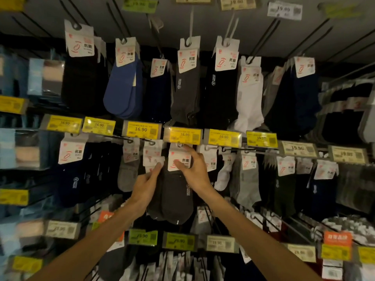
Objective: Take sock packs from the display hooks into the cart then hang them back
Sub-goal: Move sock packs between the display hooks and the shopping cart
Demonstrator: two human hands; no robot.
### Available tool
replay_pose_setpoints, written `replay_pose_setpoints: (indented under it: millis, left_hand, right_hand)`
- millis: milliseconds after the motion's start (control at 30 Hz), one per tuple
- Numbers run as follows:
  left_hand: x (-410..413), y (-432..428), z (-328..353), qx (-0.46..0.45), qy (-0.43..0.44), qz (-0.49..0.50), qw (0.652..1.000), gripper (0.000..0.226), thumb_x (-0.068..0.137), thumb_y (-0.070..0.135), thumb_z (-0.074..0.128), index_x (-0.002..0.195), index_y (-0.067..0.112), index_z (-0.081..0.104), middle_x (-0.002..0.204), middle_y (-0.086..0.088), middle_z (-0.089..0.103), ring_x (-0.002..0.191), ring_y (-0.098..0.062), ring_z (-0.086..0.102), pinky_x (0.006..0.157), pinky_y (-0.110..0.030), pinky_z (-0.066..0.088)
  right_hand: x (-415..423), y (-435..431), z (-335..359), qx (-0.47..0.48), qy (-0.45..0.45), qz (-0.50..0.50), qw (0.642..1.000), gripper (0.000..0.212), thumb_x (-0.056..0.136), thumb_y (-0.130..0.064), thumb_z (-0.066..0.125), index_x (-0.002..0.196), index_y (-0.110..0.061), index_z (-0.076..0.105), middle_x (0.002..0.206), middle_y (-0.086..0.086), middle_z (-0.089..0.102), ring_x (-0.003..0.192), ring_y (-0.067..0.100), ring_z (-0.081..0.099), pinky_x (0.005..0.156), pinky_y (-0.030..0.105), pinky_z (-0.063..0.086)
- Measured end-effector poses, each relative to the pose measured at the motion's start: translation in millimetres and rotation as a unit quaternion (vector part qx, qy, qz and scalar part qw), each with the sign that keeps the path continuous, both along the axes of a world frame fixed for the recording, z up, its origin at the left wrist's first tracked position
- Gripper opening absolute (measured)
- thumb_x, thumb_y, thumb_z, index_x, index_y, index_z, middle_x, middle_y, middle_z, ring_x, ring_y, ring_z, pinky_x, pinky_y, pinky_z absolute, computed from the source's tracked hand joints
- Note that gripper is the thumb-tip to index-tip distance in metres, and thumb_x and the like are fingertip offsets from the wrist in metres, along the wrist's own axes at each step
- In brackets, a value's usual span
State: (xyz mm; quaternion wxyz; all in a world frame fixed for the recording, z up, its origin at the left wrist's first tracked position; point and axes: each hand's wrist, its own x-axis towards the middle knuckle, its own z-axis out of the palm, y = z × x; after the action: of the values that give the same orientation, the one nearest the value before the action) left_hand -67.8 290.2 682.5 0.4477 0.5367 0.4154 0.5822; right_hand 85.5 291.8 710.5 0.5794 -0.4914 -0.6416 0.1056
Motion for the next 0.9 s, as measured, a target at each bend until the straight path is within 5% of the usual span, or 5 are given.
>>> replay_pose_setpoints:
  millis: [133, 300, 567, 733, 900]
  left_hand:
    - [-22, 15, -10, 0.076, 0.056, 0.125, 0.988, 0.031, 0.098, 0.024, 0.055, 0.073, 0.01, 0.068, 0.078, 0.002, 0.064, 0.104, -0.028, 0.061, 0.086, -0.035, 0.043]
    - [-44, 17, -6, 0.099, 0.053, 0.044, 0.993, 0.022, 0.094, 0.011, 0.058, 0.076, 0.002, 0.066, 0.092, 0.009, 0.07, 0.102, 0.001, 0.058, 0.094, -0.028, 0.036]
    - [-52, 12, -15, 0.064, 0.029, -0.026, 0.997, 0.014, 0.091, 0.01, 0.062, 0.082, 0.006, 0.071, 0.102, -0.004, 0.071, 0.101, -0.009, 0.063, 0.071, -0.01, 0.043]
    - [-52, 8, -16, 0.047, 0.017, -0.047, 0.998, 0.013, 0.09, 0.01, 0.064, 0.081, 0.01, 0.073, 0.106, -0.003, 0.071, 0.104, -0.015, 0.064, 0.077, -0.02, 0.047]
    - [-49, 2, -14, 0.046, 0.011, -0.059, 0.997, 0.01, 0.09, 0.008, 0.064, 0.084, 0.006, 0.073, 0.108, -0.002, 0.071, 0.111, -0.017, 0.062, 0.082, -0.022, 0.048]
  right_hand:
    - [7, 29, 5, -0.026, 0.03, -0.014, 0.999, 0.056, 0.087, -0.017, 0.071, 0.138, -0.02, 0.049, 0.136, 0.008, 0.044, 0.125, 0.024, 0.05, 0.109, 0.032, 0.04]
    - [9, 68, 7, -0.076, -0.029, -0.071, 0.994, 0.055, 0.091, -0.017, 0.065, 0.142, -0.019, 0.042, 0.137, 0.014, 0.036, 0.122, 0.03, 0.049, 0.102, 0.026, 0.037]
    - [12, 117, -4, -0.15, -0.081, -0.043, 0.984, 0.066, 0.09, 0.004, 0.045, 0.148, -0.024, 0.029, 0.139, 0.014, 0.027, 0.12, 0.034, 0.046, 0.097, 0.03, 0.046]
    - [18, 124, -4, -0.211, -0.102, -0.044, 0.971, 0.077, 0.093, 0.006, 0.041, 0.155, -0.03, 0.013, 0.154, 0.013, 0.002, 0.139, 0.034, 0.028, 0.105, 0.032, 0.039]
    - [11, 120, 0, -0.258, -0.096, -0.051, 0.96, 0.08, 0.096, 0.004, 0.04, 0.154, -0.037, 0.004, 0.157, 0.013, -0.028, 0.148, 0.036, 0.013, 0.09, 0.029, 0.046]
